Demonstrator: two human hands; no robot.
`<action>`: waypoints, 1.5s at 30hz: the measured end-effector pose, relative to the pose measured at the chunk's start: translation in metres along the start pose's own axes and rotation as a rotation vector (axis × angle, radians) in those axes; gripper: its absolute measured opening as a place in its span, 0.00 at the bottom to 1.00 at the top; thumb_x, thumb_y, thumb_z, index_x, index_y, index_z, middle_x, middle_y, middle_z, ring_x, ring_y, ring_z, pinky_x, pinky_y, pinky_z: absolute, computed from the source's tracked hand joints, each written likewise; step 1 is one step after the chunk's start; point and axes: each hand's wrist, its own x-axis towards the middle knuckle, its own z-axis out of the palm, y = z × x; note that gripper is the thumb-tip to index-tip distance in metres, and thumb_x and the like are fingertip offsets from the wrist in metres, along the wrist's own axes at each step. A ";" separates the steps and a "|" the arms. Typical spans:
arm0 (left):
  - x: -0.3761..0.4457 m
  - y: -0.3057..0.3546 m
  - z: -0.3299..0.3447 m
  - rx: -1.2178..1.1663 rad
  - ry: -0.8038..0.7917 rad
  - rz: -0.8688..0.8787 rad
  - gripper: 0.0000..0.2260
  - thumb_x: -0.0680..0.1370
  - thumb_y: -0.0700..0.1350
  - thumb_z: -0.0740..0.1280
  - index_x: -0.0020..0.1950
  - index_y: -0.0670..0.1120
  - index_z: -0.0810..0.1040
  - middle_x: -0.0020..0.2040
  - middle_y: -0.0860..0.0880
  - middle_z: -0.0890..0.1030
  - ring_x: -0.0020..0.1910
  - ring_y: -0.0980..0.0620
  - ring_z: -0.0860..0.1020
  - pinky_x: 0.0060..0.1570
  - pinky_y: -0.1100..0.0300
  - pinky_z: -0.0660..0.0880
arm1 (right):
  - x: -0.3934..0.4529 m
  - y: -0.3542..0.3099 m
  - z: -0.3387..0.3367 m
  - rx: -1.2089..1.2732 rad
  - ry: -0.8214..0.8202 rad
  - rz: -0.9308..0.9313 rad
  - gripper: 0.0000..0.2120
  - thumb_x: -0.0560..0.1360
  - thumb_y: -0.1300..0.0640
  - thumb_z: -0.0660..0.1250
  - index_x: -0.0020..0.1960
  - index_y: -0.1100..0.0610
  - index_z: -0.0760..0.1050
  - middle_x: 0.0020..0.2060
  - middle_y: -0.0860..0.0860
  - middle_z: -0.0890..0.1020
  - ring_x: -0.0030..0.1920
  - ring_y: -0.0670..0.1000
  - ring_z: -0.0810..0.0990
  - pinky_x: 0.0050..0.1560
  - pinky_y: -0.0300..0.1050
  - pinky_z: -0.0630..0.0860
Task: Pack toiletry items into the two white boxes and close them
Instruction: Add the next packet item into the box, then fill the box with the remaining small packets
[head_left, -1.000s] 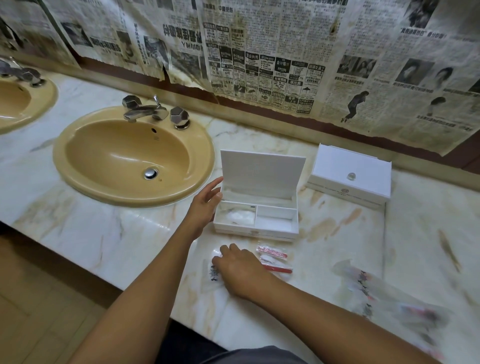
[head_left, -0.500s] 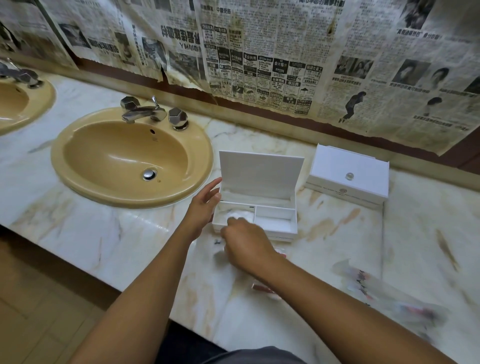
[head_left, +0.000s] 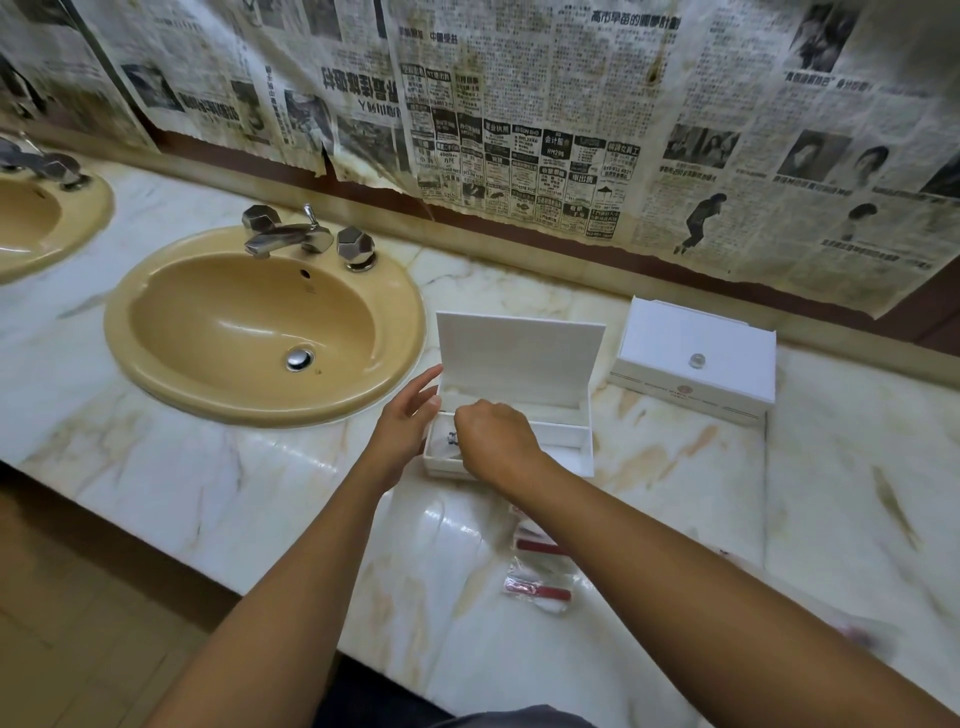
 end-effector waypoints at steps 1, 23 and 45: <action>-0.001 0.002 0.001 -0.003 0.000 0.002 0.17 0.83 0.46 0.62 0.68 0.65 0.74 0.67 0.54 0.76 0.69 0.55 0.71 0.62 0.50 0.72 | 0.002 -0.001 0.002 0.000 -0.027 0.003 0.11 0.76 0.66 0.60 0.58 0.62 0.73 0.55 0.59 0.77 0.55 0.60 0.77 0.48 0.47 0.71; -0.001 0.001 0.000 -0.010 -0.025 0.042 0.17 0.83 0.42 0.61 0.68 0.59 0.74 0.63 0.50 0.81 0.63 0.50 0.78 0.67 0.47 0.72 | 0.006 -0.010 0.027 0.088 -0.296 -0.057 0.33 0.77 0.34 0.51 0.71 0.56 0.68 0.72 0.58 0.62 0.73 0.57 0.58 0.70 0.58 0.56; -0.007 0.009 0.005 -0.002 -0.006 -0.008 0.17 0.83 0.46 0.61 0.70 0.60 0.72 0.63 0.54 0.77 0.62 0.59 0.75 0.54 0.58 0.74 | -0.002 0.006 0.020 0.309 -0.265 0.017 0.24 0.78 0.37 0.55 0.42 0.58 0.74 0.51 0.56 0.79 0.53 0.56 0.76 0.47 0.49 0.71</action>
